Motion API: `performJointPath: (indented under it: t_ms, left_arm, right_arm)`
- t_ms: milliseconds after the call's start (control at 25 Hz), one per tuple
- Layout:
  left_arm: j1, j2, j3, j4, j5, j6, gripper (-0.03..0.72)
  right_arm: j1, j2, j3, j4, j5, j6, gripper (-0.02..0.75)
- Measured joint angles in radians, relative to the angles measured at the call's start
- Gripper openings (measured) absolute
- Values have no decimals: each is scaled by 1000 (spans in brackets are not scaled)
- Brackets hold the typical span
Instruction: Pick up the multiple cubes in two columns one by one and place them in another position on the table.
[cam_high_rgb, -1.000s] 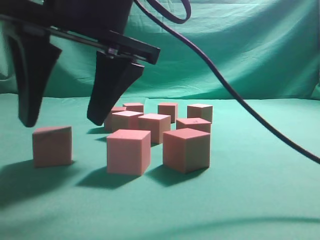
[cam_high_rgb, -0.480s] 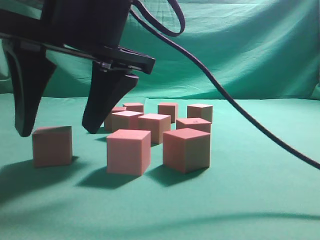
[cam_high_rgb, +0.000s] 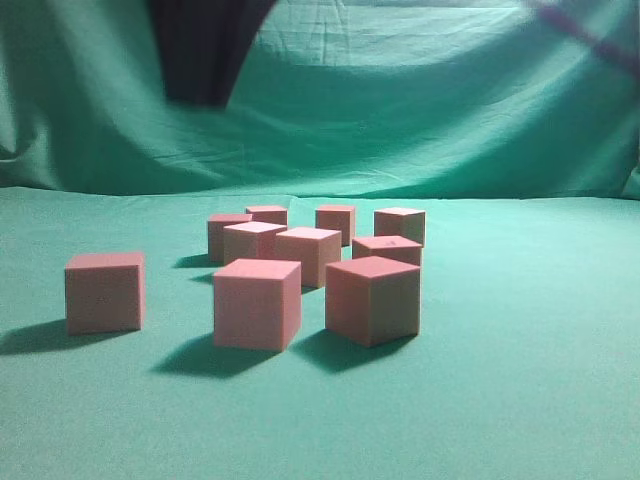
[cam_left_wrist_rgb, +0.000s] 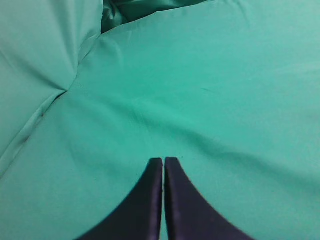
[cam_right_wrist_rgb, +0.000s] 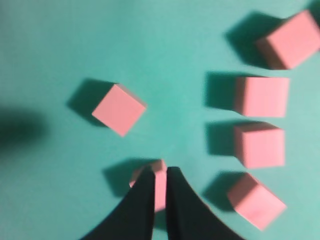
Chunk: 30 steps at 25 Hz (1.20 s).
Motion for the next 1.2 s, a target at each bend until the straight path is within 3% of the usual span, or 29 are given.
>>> performJointPath:
  t_ms: [80,320,600,840,1200]
  left_arm:
    - [0,0,0,0,0,0,0]
    - [0,0,0,0,0,0,0]
    - [0,0,0,0,0,0,0]
    - [0,0,0,0,0,0,0]
    - [0,0,0,0,0,0,0]
  right_arm:
    - [0,-42,-34,-29,50,10,0]
    - [0,-239,-44,-109,89,58,0]
    - [0,-493,-29,-120,103,58,0]
    - [0,-760,175,-107,85,54,0]
    - [0,-1114,440,55,51,-27,0]
